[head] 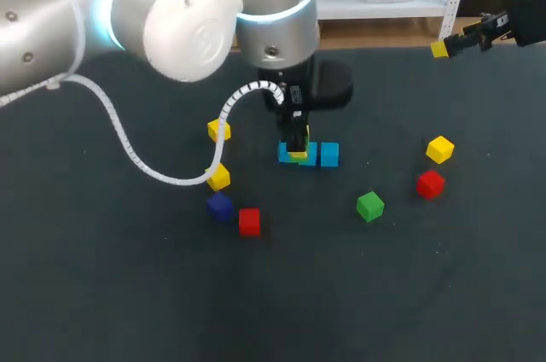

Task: Place the blue cubes, place green cubes on the blue cubes, place the yellow cubes on the green cubes, then place the red cubes on the yellow cubes, and place purple cube on the red cubes.

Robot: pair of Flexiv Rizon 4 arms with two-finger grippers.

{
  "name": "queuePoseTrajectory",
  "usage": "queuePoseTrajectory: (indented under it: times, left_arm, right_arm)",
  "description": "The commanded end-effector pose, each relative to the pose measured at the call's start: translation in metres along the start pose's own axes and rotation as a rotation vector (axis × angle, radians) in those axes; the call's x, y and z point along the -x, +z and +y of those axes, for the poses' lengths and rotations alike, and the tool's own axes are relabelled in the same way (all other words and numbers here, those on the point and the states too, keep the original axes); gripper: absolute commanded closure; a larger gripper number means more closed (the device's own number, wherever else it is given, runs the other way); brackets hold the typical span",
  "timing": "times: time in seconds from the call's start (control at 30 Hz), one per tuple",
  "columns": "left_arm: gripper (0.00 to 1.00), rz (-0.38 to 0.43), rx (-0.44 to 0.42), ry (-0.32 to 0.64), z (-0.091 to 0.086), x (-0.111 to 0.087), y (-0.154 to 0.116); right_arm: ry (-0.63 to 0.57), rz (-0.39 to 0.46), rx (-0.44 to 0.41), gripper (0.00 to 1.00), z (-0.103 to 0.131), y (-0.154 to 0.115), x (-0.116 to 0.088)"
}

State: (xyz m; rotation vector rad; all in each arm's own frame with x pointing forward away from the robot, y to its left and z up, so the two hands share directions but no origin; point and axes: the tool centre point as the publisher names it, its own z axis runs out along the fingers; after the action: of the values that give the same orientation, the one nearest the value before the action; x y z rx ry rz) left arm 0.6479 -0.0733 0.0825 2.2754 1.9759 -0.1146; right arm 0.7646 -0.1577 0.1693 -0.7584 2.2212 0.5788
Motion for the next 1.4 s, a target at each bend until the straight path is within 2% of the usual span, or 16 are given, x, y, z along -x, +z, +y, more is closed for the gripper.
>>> queuePoseTrajectory:
  times: [0.03, 0.33, 0.73, 1.4]
  left_arm:
    - [1.0, 0.0, -0.049, 0.005, 0.015, 0.004, 0.006]
    - [0.97, 0.017, -0.052, 0.027, 0.033, 0.002, 0.018]
    - [1.0, 0.059, -0.042, 0.014, 0.058, -0.009, 0.036]
    - [1.0, 0.101, -0.031, -0.009, 0.077, -0.019, 0.047]
  right_arm:
    - [-0.001, -0.002, 0.003, 0.0, 0.0, 0.001, 0.0]
    - [-0.001, -0.002, 0.003, 0.0, 0.0, 0.001, 0.0]
    - [-0.001, -0.002, 0.003, 0.0, 0.0, 0.001, 0.0]
    - [-0.001, -0.002, 0.003, 0.0, 0.0, 0.001, 0.0]
